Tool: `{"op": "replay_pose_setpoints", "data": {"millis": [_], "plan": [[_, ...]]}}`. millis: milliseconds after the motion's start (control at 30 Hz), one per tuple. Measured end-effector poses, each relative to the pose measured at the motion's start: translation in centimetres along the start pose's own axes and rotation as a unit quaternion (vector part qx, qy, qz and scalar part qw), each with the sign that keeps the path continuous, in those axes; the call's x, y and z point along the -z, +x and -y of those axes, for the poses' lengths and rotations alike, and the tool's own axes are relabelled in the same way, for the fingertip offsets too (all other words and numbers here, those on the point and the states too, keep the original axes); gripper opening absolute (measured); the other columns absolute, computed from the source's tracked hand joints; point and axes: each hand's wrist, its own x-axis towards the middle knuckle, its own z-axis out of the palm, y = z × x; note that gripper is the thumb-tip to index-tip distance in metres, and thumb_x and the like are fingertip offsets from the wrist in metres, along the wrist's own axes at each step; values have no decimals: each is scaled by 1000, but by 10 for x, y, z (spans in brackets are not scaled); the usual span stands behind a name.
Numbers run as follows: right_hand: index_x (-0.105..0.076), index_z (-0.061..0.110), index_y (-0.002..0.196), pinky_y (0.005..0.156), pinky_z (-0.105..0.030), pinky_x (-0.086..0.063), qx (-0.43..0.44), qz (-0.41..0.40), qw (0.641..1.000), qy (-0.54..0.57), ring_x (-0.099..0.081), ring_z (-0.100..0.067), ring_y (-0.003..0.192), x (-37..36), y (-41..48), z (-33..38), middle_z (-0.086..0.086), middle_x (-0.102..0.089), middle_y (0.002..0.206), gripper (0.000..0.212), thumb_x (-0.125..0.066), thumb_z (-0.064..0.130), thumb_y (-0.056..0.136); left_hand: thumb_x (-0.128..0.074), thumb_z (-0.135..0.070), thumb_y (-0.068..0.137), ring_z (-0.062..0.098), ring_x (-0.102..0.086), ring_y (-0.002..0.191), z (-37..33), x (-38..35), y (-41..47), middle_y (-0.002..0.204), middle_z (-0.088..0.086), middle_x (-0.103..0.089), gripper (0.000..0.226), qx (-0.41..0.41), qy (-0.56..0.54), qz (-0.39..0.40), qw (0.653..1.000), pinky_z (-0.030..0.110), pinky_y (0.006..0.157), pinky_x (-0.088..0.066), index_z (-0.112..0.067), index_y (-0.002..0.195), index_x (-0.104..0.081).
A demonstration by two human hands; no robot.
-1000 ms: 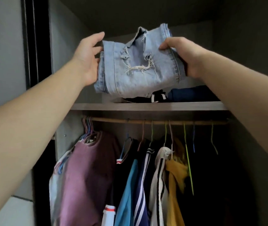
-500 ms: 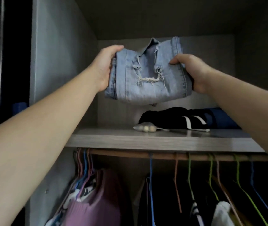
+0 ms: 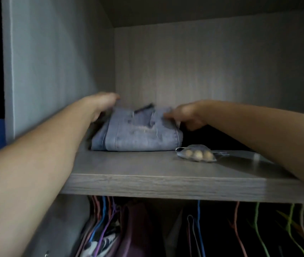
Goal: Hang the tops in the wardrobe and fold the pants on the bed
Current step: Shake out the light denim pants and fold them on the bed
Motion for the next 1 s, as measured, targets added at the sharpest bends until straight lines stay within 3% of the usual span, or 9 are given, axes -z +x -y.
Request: {"op": "replay_pose_setpoints", "data": {"millis": [67,200,333,400,467,633,767,867,1000], "plan": [[-57,7,115,106,-45,-47,-36,23,992,-116,-56,-34,126,-3,-2,-2,-19,-53,141,29,-49,33,105,-47,-33,101,31,-58,107,12,0,6,129,14,-55,41,29,82,1,996,48,96,-48,-16,138,-51],[-36,18,151,100,-41,-50,17,28,974,-226,-53,-31,120,-1,-13,13,-6,-35,155,62,-61,36,98,-58,-38,95,22,-47,123,12,-2,0,136,4,-52,48,14,94,49,994,47,100,-47,-20,139,-50],[-53,24,140,105,-42,-49,52,70,954,-286,-58,-24,120,0,-21,11,0,-55,138,54,-69,32,89,-79,-30,70,17,-47,131,21,-2,-14,139,-2,-53,80,31,203,266,942,39,114,-36,-24,144,-48],[-59,21,134,106,-40,-49,59,111,945,-301,-62,-21,117,0,-22,5,-4,-63,131,47,-69,20,88,-78,-14,73,20,-56,126,26,-2,-17,135,2,-60,76,38,241,328,913,39,112,-40,-19,142,-48],[-53,22,142,109,-37,-46,91,97,925,-356,-59,-19,120,-1,-23,0,-2,-60,136,54,-68,17,91,-72,-3,83,23,-57,125,28,-5,-14,133,6,-62,61,28,264,328,907,42,112,-41,-18,138,-51],[-30,17,156,116,-36,-34,142,43,860,-487,-47,-23,135,-12,-19,-1,-5,-44,153,68,-60,37,99,-73,-14,88,22,-50,130,19,-10,-11,143,2,-52,68,-31,472,241,848,39,111,-40,-22,148,-41],[-25,22,158,121,-40,-25,129,-23,888,-442,-33,-24,147,10,-27,8,-4,-29,162,73,-56,50,98,-62,3,87,26,-37,141,11,-10,-21,156,10,-34,78,-40,428,185,884,31,110,-38,-22,154,-31],[-27,19,157,118,-38,-28,164,-155,885,-407,-33,-31,145,37,-45,6,-12,-30,161,64,-47,45,103,-45,2,91,31,-26,146,-1,-10,-29,160,15,-26,66,-152,375,17,914,36,117,-28,-16,153,-32],[-26,19,157,118,-46,-29,189,-298,834,-424,-28,-36,147,58,-79,-9,-16,-25,162,61,-43,44,104,-47,-21,95,32,-7,151,-15,-20,-53,165,13,-8,67,-271,376,-159,872,57,116,-19,-22,156,-21]]}}
